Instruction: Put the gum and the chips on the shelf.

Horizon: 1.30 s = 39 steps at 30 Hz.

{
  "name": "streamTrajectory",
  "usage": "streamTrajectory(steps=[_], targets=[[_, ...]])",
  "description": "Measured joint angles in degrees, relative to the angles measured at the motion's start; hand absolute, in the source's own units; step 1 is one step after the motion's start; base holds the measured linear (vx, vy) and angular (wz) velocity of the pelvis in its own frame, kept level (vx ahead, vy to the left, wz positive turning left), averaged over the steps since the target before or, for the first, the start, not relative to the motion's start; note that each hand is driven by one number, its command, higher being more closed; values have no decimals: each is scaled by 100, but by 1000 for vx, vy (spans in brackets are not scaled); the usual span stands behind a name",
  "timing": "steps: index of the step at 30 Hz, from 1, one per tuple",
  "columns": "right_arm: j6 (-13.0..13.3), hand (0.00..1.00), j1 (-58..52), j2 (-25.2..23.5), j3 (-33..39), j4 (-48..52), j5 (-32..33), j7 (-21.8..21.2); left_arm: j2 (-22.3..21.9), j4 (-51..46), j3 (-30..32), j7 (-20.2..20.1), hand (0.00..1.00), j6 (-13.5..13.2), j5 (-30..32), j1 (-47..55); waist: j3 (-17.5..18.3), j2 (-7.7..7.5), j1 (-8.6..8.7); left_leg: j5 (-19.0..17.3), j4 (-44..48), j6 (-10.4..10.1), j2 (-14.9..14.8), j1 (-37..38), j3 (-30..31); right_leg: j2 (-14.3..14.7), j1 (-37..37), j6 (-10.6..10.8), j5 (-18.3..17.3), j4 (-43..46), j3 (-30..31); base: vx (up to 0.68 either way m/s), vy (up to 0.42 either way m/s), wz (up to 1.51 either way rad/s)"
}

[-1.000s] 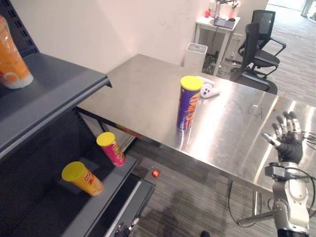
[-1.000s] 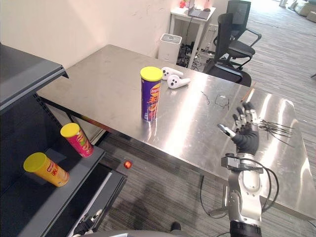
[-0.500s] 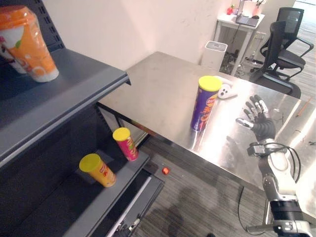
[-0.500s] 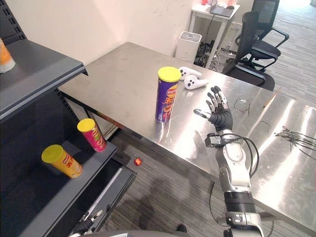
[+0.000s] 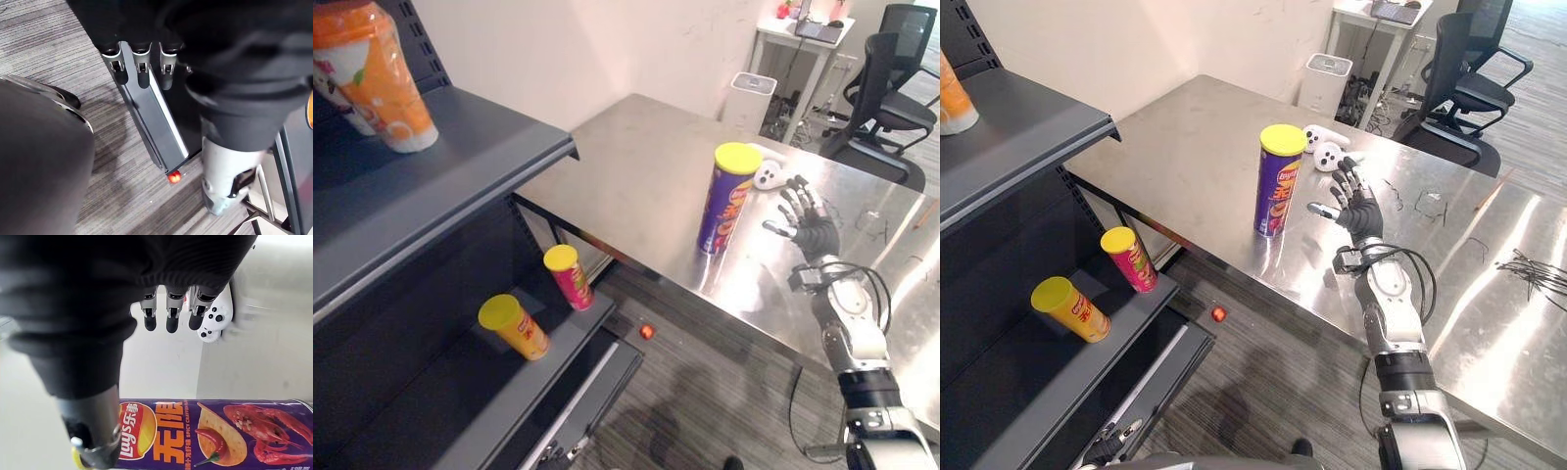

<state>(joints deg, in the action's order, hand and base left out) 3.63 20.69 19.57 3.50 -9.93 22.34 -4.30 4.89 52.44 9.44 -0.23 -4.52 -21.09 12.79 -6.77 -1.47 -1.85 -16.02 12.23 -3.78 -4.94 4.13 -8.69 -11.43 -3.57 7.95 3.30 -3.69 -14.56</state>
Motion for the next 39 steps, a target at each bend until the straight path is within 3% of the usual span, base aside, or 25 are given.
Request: streamTrajectory(steps=[14, 22, 39], targets=[[-192, 0, 240, 438, -428, -197, -231, -472, 31, 2, -41, -9, 0, 6, 1, 17, -144, 20, 0, 23, -4, 36, 13, -8, 5, -1, 12, -42, 68, -14, 3, -14, -13, 0], [-189, 0, 625, 693, -434, -741, -665, -419, 41, -5, -72, -11, 0, 23, 0, 42, -264, 22, -35, 116, -8, 60, 58, -119, 159, -30, 31, -145, 184, -50, -87, -45, -25, 8], [-108, 0, 1356, 892, -608, -1685, -665, -187, 108, -51, -117, -25, 0, 88, -12, 106, -419, -40, -158, 482, -324, 2, 140, -218, 485, -46, 140, -106, 343, -133, -200, -77, -46, 5]])
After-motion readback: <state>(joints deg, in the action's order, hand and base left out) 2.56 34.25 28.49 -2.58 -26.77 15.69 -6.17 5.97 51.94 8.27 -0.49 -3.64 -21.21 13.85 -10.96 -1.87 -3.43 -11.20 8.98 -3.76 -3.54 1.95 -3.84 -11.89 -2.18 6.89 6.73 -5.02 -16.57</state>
